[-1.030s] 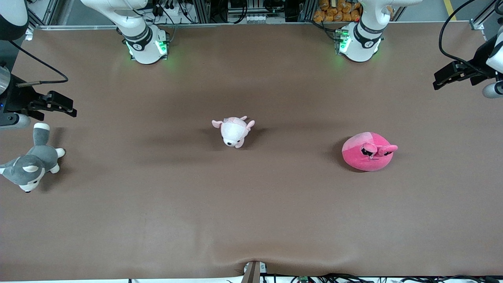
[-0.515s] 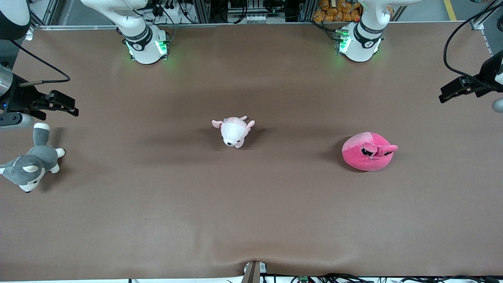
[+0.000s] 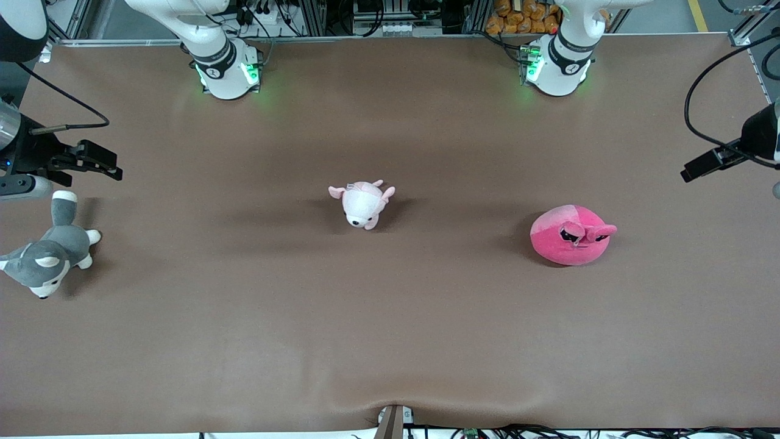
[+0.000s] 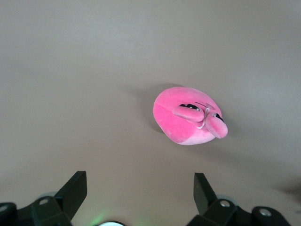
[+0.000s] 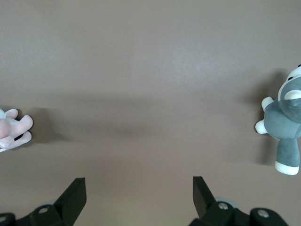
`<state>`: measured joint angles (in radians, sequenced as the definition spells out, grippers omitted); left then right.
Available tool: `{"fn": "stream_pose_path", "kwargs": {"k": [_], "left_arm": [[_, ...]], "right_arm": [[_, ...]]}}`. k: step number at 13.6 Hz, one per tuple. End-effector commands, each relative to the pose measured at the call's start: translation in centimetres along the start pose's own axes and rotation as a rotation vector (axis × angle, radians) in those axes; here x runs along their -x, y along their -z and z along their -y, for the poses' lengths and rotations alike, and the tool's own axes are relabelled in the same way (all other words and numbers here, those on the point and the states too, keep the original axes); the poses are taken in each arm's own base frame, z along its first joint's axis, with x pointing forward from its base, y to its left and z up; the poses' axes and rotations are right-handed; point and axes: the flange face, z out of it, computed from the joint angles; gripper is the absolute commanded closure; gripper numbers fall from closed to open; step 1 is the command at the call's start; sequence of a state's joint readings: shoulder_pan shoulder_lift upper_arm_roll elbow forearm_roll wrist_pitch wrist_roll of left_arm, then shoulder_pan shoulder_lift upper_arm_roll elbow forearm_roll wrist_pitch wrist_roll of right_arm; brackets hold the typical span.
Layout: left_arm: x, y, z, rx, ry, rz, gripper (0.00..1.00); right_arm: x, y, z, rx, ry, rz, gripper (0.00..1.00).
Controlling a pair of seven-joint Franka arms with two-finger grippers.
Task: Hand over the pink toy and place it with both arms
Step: 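Move the left gripper toward the pink plush toy, then lower the open left gripper over the pink plush toy's tail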
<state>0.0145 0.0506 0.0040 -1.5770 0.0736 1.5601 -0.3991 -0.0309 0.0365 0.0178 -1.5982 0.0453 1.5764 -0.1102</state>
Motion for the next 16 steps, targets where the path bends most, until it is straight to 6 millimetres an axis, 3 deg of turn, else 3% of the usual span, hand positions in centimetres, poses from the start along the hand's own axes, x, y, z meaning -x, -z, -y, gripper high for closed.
{"fn": "stream_pose_path", "kwargs": {"k": [1,5,7,10,14,16], "left_arm": [[-0.9,-1.9,0.9,-0.008,0.134,0.028,0.0],[-2.3,-5.2,0.0,-0.032,0.208,0.04,0.0],[-2.4,-5.4,-0.4,-0.027,0.235,0.03,0.0],[-3.3,-7.6,-1.8,-0.041,0.347,0.05,0.0],[-4.5,-6.0,-2.3,-0.008,0.357,0.0,0.0],[-4.6,-7.1,-3.4,-0.016,0.41,0.017,0.0]], "right_arm": [[0.3,0.3,0.0,-0.004,0.012,0.0,0.0],[0.3,0.2,-0.3,-0.005,0.009,0.005,0.0],[0.4,0.2,0.0,-0.005,0.012,0.006,0.0],[0.4,0.2,0.2,-0.005,0.017,0.009,0.0],[0.4,0.2,0.2,-0.005,0.017,0.009,0.0],[0.3,0.1,0.5,-0.005,0.021,0.011,0.0]]}}
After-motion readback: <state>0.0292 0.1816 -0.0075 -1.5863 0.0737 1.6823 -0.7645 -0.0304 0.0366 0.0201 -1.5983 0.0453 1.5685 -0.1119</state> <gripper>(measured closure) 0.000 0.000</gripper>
